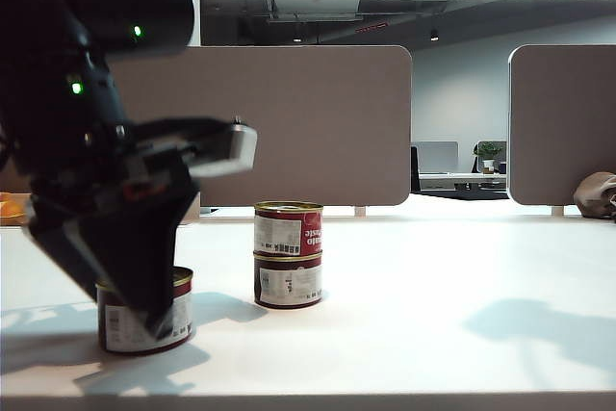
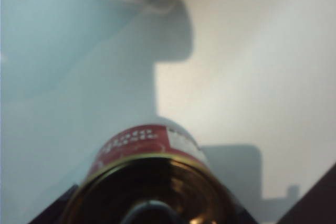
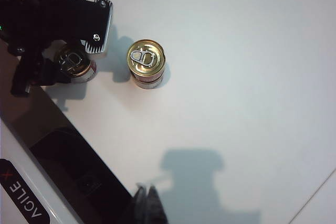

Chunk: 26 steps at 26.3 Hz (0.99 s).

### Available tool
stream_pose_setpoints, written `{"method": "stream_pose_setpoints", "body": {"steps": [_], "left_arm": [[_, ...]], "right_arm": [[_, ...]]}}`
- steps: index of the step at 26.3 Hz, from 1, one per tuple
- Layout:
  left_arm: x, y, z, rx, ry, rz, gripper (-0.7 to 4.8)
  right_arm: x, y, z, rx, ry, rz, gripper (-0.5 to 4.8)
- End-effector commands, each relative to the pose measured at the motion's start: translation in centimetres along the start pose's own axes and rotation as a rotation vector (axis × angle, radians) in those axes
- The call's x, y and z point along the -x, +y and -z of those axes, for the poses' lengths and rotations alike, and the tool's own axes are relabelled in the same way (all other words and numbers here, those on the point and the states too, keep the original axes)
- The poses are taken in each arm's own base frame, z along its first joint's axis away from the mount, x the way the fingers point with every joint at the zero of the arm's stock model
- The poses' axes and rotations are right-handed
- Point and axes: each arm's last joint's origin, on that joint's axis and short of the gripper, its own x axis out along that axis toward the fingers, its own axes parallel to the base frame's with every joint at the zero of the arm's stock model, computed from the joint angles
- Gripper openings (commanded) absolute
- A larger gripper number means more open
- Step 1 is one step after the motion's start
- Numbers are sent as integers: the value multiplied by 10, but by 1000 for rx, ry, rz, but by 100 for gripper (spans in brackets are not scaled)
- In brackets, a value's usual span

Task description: Pick up the cans one by one and stack them together.

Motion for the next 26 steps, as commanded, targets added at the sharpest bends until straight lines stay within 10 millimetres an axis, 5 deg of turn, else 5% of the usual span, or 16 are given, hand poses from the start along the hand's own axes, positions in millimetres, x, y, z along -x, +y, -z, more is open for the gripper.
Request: {"method": "stream_pose_setpoints", "body": {"steps": [1,9,13,26], "left_arm": [[-5,1,-2,-4,14,-2,340],[-3,1,-7,-6,-3,-5,329],[3,1,-12,-6,-7,-13,239],[6,2,-13,-6,13,-52,204]], "right_arm": [[2,0,-1,-6,-15,-3,-1],[2,0,0,-11,-12,-4,-1],[2,0,0,-11,-12,-3,-1],[2,2,0,-11,-15,-54,-1]]}}
